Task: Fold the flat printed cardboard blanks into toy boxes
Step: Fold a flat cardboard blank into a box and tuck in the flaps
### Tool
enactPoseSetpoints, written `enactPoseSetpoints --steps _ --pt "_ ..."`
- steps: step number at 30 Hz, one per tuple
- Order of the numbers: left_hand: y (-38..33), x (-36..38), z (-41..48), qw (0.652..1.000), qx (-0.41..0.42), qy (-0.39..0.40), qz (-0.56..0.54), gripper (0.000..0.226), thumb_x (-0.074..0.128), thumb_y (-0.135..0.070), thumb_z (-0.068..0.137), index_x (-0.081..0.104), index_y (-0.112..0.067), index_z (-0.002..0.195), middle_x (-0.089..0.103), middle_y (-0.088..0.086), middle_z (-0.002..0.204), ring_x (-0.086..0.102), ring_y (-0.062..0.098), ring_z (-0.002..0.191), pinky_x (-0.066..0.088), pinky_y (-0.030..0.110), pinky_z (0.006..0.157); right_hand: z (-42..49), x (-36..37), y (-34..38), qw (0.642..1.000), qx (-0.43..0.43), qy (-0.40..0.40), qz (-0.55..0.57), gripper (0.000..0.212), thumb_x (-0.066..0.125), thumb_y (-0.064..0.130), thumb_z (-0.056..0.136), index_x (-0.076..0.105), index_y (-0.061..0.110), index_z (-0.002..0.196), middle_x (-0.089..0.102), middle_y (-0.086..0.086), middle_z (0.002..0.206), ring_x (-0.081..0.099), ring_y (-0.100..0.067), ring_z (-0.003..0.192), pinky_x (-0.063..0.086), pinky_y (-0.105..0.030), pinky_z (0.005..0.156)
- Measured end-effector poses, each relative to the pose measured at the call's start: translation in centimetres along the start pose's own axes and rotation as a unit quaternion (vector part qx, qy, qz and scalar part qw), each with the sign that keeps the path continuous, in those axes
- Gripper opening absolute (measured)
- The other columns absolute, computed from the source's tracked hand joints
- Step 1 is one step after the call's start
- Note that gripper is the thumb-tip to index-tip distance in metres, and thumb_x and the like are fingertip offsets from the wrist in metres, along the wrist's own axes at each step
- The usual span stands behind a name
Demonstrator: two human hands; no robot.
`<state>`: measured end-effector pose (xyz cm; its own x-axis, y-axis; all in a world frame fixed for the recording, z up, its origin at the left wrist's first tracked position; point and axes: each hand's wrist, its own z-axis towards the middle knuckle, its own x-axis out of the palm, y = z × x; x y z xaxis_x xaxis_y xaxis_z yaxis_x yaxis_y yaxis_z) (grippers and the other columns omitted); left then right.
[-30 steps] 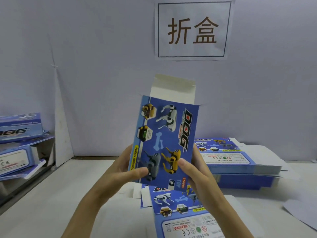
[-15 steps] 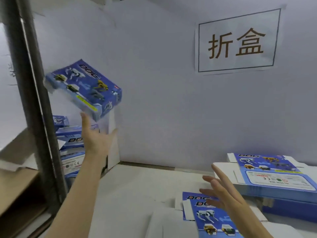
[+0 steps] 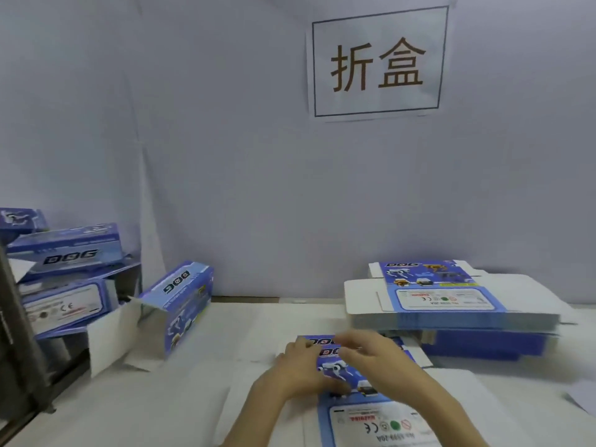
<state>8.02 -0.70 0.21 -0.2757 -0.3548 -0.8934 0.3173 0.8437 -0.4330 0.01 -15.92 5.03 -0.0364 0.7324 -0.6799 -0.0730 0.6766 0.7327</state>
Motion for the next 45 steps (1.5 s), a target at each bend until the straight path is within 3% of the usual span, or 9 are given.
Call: enactPoseSetpoints --steps 9,13,17,24,29,32,38,41,45 --pt "0.9 -4.5 -2.9 0.982 0.062 -0.1 -0.149 0.01 0.071 -0.03 0.084 0.071 -0.024 0.091 0.066 -0.01 0.085 0.061 0.008 0.083 0.043 0.018 0.072 -0.3 -1.1 -0.5 0.995 0.008 -0.019 -0.099 0.027 0.047 0.024 0.099 0.059 0.025 0.123 0.063 0.002 0.115 0.059 -0.014 0.099 0.047 -0.026 0.084" --pt "1.4 -8.9 -6.5 0.935 0.065 -0.127 -0.324 0.006 0.072 -0.021 0.084 0.074 -0.026 0.087 0.073 -0.006 0.071 0.064 0.002 0.058 0.041 0.014 0.045 -1.1 -2.9 0.5 0.971 -0.085 -0.218 -0.046 0.032 0.055 0.015 0.095 0.057 0.021 0.127 0.056 0.002 0.124 0.052 -0.013 0.113 0.034 -0.009 0.085" --pt "2.2 -11.9 -9.0 0.826 0.085 -0.295 -0.473 0.029 0.072 -0.032 0.07 0.073 -0.021 0.097 0.075 0.009 0.081 0.066 0.022 0.066 0.05 0.028 0.058 -1.9 -3.6 1.5 0.892 -0.09 -0.441 0.033 0.054 0.057 0.015 0.094 0.038 0.017 0.144 0.036 -0.003 0.148 0.03 -0.018 0.137 0.026 -0.029 0.112" --pt "-2.6 -9.5 -8.0 0.686 0.131 -0.275 -0.661 0.02 0.069 -0.017 0.078 0.068 -0.018 0.099 0.075 0.004 0.086 0.072 0.015 0.071 0.055 0.025 0.051 -2.2 -1.8 3.8 0.929 -0.112 -0.272 0.225 0.095 0.071 0.066 0.066 0.018 0.048 0.143 0.028 0.023 0.135 0.039 0.01 0.118 0.047 -0.004 0.072" --pt "-5.6 -7.3 -9.1 0.761 0.194 -0.092 -0.613 0.018 0.077 -0.021 0.072 0.077 -0.027 0.089 0.075 0.005 0.092 0.073 0.019 0.079 0.055 0.025 0.06 -1.7 -1.4 3.4 0.928 -0.085 -0.235 0.277 0.114 0.075 0.067 0.047 0.025 0.042 0.146 0.03 0.019 0.139 0.039 -0.009 0.131 0.055 -0.023 0.083" --pt "-5.9 -7.0 -9.1 0.809 0.152 -0.116 -0.556 0.009 0.075 -0.03 0.072 0.078 -0.027 0.08 0.075 0.003 0.078 0.072 0.015 0.067 0.052 0.021 0.051 -1.7 -1.3 2.9 0.957 -0.08 -0.231 0.158 0.121 0.066 0.084 0.048 0.002 0.053 0.146 0.008 0.022 0.15 0.014 -0.001 0.141 0.029 -0.035 0.115" --pt "-5.8 -6.7 -8.4 0.85 0.164 -0.189 -0.464 0.032 0.054 -0.023 0.096 0.071 -0.048 0.086 0.075 -0.001 0.085 0.072 0.018 0.076 0.058 0.029 0.062 -1.4 -0.4 2.5 0.949 -0.089 -0.299 -0.044 0.098 0.03 0.088 0.065 0.005 0.045 0.15 -0.009 0.013 0.159 -0.001 -0.008 0.146 0.021 -0.038 0.119" --pt "-5.4 -6.6 -8.0 0.866 0.164 -0.208 -0.423 0.018 0.056 -0.029 0.095 0.071 -0.039 0.091 0.073 0.007 0.089 0.068 0.029 0.08 0.057 0.043 0.071 -1.8 -0.3 3.0 0.921 -0.155 -0.342 -0.1 0.073 0.042 0.061 0.09 0.017 0.03 0.151 0.017 -0.001 0.16 0.02 -0.018 0.145 0.031 -0.038 0.114" --pt "-4.5 -7.3 -7.8 0.865 0.162 -0.251 -0.403 0.03 0.051 -0.011 0.098 0.061 -0.033 0.115 0.073 -0.011 0.091 0.067 0.003 0.083 0.053 0.015 0.071 -2.1 -0.9 3.0 0.898 -0.214 -0.363 -0.129 0.079 0.052 0.001 0.093 0.007 0.04 0.145 0.036 -0.005 0.153 0.064 -0.035 0.104 0.057 -0.049 0.074"
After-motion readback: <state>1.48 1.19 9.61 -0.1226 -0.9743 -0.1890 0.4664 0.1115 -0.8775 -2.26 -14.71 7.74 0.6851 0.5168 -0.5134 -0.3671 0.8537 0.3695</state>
